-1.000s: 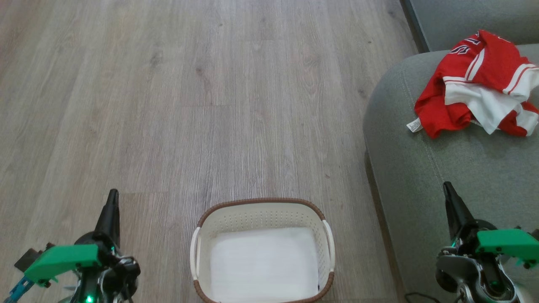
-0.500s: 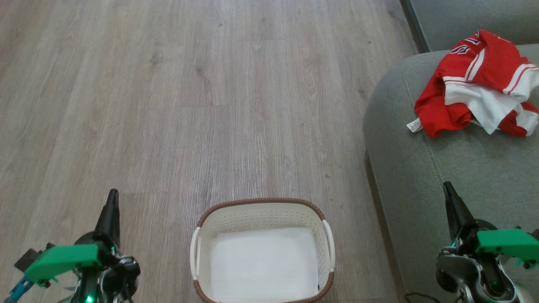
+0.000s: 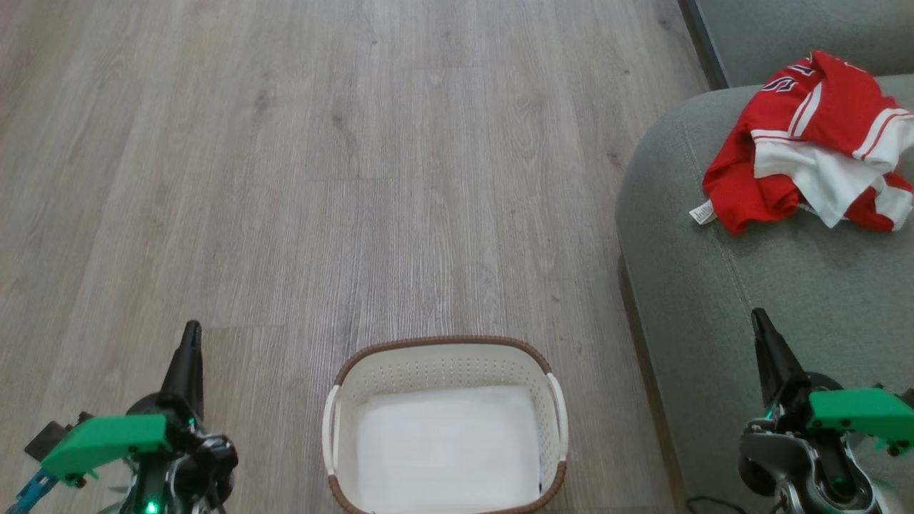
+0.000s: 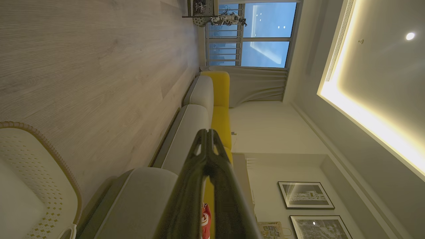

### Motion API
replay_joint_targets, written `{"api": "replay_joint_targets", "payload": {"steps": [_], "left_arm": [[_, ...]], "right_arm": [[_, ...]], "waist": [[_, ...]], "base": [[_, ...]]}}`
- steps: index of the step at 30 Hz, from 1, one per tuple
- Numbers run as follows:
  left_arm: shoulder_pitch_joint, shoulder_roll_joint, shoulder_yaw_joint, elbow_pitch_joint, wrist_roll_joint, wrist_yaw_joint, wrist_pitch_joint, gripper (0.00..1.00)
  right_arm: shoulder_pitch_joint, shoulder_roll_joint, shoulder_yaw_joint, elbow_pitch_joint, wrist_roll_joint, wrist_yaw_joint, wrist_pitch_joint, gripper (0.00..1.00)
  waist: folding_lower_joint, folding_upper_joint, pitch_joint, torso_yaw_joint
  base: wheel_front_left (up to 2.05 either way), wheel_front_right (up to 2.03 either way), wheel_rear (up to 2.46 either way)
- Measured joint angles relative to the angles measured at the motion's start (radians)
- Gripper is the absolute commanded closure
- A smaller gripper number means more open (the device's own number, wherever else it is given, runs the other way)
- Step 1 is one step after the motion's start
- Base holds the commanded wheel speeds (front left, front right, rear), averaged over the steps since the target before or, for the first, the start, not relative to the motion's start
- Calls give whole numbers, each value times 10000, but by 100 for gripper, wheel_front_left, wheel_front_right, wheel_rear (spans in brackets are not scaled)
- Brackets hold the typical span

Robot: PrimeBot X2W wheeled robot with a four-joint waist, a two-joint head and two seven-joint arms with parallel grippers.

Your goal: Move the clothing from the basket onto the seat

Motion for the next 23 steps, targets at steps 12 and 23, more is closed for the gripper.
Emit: {"api": "replay_joint_targets", "payload": {"steps": [12, 23], "left_arm": [[0, 0, 0, 0, 0, 0, 0, 100], [0, 0, 0, 0, 0, 0, 0, 100]], "right_arm": [[0, 0, 0, 0, 0, 0, 0, 100], [0, 0, 0, 0, 0, 0, -2, 100]], "waist": [[0, 0, 0, 0], [0, 0, 0, 0]], "base": [[0, 0, 0], [0, 0, 0]]}}
